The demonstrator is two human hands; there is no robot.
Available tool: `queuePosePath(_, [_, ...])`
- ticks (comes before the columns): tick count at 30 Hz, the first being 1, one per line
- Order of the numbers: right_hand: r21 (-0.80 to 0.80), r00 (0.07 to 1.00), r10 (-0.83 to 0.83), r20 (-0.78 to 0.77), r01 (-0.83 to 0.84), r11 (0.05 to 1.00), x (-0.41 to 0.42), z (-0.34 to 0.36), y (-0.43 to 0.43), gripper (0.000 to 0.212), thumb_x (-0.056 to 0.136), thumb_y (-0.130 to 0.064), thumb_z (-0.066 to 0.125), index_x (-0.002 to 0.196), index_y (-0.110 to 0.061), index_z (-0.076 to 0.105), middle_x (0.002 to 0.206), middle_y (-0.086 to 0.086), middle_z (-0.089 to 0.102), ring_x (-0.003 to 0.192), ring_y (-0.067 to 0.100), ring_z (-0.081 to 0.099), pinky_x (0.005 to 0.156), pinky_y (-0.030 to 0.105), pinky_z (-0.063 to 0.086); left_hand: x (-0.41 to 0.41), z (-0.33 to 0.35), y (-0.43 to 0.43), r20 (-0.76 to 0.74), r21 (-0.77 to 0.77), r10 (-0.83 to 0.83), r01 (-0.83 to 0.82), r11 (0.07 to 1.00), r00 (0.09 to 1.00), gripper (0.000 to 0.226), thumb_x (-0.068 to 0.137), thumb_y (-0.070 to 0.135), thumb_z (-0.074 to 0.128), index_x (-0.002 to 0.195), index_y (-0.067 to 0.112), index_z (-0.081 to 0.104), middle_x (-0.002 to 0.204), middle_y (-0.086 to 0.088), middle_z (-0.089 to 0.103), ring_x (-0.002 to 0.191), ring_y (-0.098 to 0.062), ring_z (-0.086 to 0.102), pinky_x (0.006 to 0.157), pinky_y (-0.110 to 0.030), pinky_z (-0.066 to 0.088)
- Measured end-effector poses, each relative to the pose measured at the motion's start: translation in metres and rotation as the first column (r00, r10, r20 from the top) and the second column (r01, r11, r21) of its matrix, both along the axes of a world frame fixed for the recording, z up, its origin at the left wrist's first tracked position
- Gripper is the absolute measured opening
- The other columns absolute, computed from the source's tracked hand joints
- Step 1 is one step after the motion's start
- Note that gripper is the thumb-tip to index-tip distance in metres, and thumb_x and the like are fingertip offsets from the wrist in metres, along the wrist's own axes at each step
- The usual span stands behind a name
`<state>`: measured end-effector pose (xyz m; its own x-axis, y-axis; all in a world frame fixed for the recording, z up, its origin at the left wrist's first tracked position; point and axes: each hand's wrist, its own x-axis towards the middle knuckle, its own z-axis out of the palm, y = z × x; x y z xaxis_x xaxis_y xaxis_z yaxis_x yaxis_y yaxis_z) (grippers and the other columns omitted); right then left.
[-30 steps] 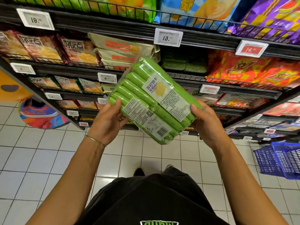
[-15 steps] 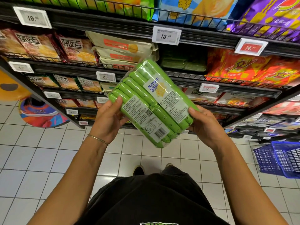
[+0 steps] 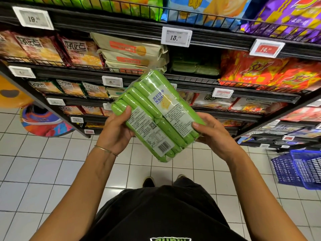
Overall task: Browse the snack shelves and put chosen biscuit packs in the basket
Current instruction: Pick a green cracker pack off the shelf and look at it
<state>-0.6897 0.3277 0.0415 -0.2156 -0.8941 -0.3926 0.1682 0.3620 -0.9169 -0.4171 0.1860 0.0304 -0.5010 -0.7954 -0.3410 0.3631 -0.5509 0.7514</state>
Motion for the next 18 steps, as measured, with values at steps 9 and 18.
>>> queuePosePath(9, [-0.188, 0.923, -0.147, -0.356, 0.084, 0.979, 0.029, -0.014, 0.004, 0.067, 0.098, -0.021, 0.054, 0.16, -0.038, 0.034, 0.167, -0.015, 0.032, 0.153, 0.006, 0.031, 0.123, 0.046, 0.034, 0.0, -0.015, -0.005, 0.014, 0.248, 0.07, -0.071, 0.966, 0.997, 0.049, 0.096, 0.043, 0.06, 0.138, 0.018, 0.063, 0.138, -0.009, 0.067, 0.128, -0.032, 0.063, 0.106, -0.057, 0.05])
queuePosePath(18, [-0.325, 0.302, -0.278, -0.912, -0.116, 0.939, 0.046, -0.027, 0.006, 0.087, 0.084, -0.036, 0.074, 0.161, -0.024, 0.035, 0.174, 0.013, -0.001, 0.161, 0.034, -0.005, 0.123, 0.07, 0.004, -0.009, 0.0, -0.01, -0.018, 0.283, -0.01, 0.015, 0.959, 1.0, 0.054, 0.098, 0.056, 0.054, 0.141, 0.023, 0.062, 0.138, -0.01, 0.066, 0.128, -0.034, 0.063, 0.103, -0.056, 0.05])
